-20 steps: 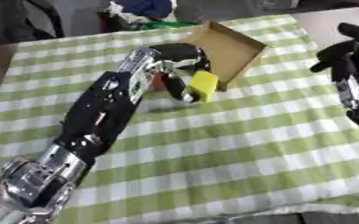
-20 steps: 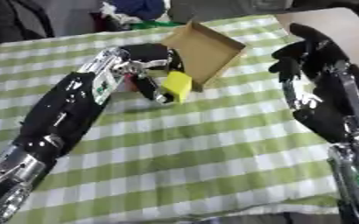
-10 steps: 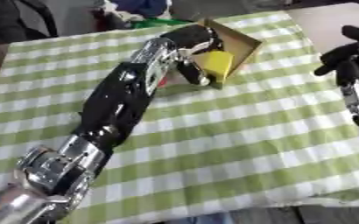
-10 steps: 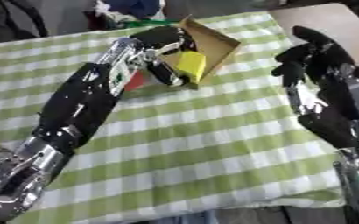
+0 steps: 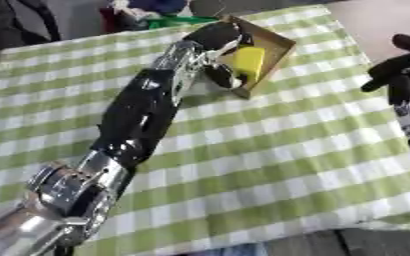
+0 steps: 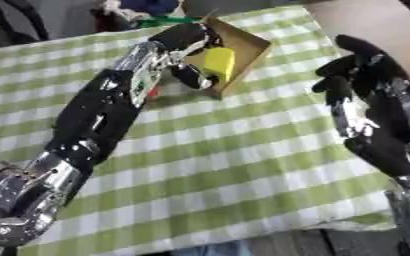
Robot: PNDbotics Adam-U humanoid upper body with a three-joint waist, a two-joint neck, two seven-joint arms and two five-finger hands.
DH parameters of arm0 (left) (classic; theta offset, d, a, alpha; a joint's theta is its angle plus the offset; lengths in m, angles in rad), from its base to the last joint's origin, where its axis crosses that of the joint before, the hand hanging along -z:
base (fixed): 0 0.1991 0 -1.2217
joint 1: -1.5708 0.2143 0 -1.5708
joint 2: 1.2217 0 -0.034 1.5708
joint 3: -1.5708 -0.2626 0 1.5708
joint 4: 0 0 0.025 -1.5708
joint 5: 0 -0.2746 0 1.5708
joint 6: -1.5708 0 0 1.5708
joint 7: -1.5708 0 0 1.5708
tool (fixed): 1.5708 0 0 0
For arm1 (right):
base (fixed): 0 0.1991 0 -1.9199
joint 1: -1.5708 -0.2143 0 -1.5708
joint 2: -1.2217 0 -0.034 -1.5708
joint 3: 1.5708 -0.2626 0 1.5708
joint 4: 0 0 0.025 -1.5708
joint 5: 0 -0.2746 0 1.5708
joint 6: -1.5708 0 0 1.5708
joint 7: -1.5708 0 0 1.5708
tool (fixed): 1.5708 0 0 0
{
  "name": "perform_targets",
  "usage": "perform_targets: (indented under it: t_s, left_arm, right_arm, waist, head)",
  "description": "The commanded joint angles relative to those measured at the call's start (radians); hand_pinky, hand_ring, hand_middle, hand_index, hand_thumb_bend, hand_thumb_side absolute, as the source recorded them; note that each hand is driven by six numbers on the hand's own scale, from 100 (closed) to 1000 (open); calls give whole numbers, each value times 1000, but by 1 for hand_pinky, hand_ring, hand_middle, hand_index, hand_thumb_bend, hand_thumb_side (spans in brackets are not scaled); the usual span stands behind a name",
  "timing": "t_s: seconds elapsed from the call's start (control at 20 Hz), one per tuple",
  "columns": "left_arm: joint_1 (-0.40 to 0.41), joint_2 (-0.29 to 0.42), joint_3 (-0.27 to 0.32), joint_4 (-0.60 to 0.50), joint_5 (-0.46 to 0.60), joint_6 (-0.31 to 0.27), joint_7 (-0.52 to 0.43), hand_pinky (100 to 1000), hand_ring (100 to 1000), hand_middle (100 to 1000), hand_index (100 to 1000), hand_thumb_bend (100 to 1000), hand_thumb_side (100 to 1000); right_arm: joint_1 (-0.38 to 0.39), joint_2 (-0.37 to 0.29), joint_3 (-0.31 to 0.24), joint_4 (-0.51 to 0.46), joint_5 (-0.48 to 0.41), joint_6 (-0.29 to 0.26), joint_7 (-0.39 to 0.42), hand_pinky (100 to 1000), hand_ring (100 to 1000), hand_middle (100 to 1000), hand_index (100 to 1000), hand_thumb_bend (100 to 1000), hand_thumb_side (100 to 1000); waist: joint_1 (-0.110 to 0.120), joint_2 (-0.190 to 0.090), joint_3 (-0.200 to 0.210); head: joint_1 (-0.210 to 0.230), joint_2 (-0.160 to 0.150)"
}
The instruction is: Pick up objects on the table and place them in the box.
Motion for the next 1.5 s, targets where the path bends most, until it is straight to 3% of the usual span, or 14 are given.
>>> perform_targets:
  t_s: [0.05,0.45,0.85,1.15,1.5]
  left_arm:
    - [-28,21,11,-9,-14,8,13,761,738,683,798,388,209]
    - [-24,23,10,-15,-36,20,56,775,764,762,866,480,266]
    - [-23,70,15,-81,-5,32,46,758,719,727,860,480,307]
    - [-8,133,16,-96,19,81,-31,783,727,738,869,540,340]
    - [0,172,34,-31,54,145,-226,796,729,746,871,592,372]
  right_arm:
    - [-12,-15,-1,-19,2,-2,0,817,591,624,915,100,513]
    - [-11,-13,-1,-18,5,-2,0,816,591,624,915,100,514]
    - [2,-10,-7,-12,7,-1,-7,816,591,625,915,100,514]
    - [17,-8,-13,-5,9,0,-13,816,591,625,915,100,516]
    - [28,-8,-16,3,10,0,-16,817,591,626,915,100,516]
  waist:
    - [-5,-12,-1]
    - [-6,-10,-6]
    - [-17,-23,25]
    - [-25,-43,80]
    - [-29,-60,111]
  head:
    - [0,-12]
    - [-1,-13]
    - [-18,0]
    - [-33,17]
    - [-43,18]
